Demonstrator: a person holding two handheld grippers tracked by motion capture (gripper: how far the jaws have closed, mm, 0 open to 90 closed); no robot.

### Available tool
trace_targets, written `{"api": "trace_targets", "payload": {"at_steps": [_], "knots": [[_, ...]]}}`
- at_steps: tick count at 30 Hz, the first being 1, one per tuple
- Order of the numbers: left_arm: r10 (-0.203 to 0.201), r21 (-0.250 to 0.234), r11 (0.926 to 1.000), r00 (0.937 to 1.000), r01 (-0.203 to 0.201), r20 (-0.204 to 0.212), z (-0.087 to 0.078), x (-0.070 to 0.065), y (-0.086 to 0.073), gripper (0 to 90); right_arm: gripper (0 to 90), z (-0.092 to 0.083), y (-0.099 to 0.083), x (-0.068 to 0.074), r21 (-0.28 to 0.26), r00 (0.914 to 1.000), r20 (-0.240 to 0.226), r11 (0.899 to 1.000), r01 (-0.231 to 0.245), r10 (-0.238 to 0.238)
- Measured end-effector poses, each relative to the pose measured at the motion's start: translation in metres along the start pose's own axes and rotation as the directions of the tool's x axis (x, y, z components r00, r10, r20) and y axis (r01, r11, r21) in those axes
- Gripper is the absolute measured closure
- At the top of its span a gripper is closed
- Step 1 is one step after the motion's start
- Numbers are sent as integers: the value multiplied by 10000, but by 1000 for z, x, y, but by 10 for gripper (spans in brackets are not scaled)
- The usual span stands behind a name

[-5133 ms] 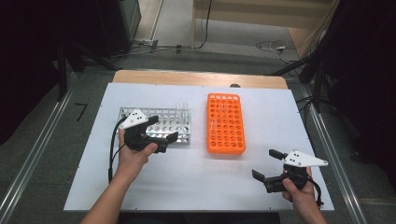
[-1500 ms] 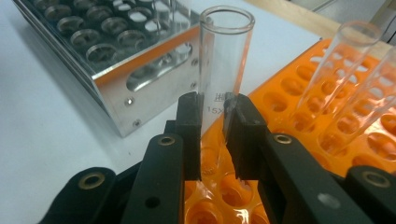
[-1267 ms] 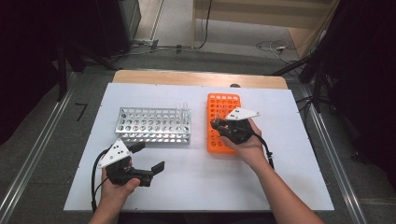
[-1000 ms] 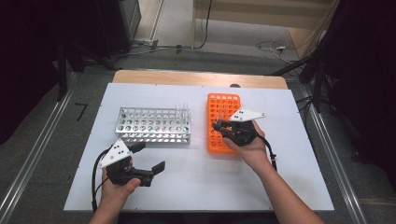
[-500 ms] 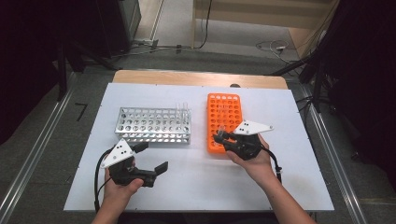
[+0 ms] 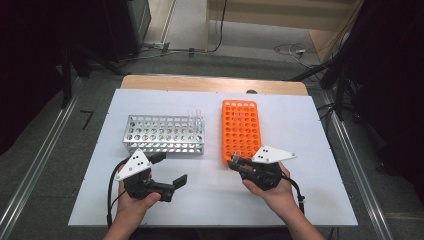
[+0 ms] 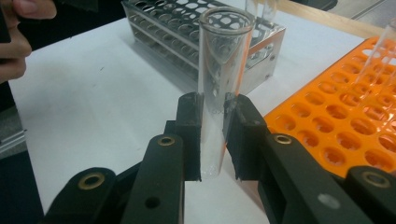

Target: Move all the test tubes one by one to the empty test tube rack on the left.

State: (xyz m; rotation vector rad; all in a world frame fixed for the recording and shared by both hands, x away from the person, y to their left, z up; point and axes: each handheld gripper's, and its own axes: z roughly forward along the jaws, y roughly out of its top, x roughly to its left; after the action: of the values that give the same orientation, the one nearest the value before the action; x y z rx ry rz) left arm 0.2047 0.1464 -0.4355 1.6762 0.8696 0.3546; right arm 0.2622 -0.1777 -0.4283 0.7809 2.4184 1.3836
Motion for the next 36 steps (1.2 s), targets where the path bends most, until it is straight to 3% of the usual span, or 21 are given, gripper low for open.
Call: {"api": "trace_targets", "payload": {"at_steps": [6,13,20,25,31,36], "knots": [[151,104,9998,9992,-154,371,11,-12,5,37,740,3,-4,11,219,9998,-77,9995,207,-205],[219,246,9994,9958,-242,889,24,-27,10,174,740,14,-5,30,541,9945,-44,9930,1050,-1049],[324,585,9976,9947,-382,980,34,-37,11,388,740,25,-7,47,1052,9775,399,9737,2021,-2072],[566,748,9951,9921,-652,1119,40,-43,9,515,740,30,-8,56,1177,9646,408,9599,2543,-2606],[757,983,9914,9909,-868,1112,46,-47,8,605,740,33,-8,62,1248,9554,327,9496,2875,-2935],[896,1106,9885,9887,-1030,1200,48,-49,6,675,740,32,-8,64,1185,9538,269,9484,2941,-2992]]}}
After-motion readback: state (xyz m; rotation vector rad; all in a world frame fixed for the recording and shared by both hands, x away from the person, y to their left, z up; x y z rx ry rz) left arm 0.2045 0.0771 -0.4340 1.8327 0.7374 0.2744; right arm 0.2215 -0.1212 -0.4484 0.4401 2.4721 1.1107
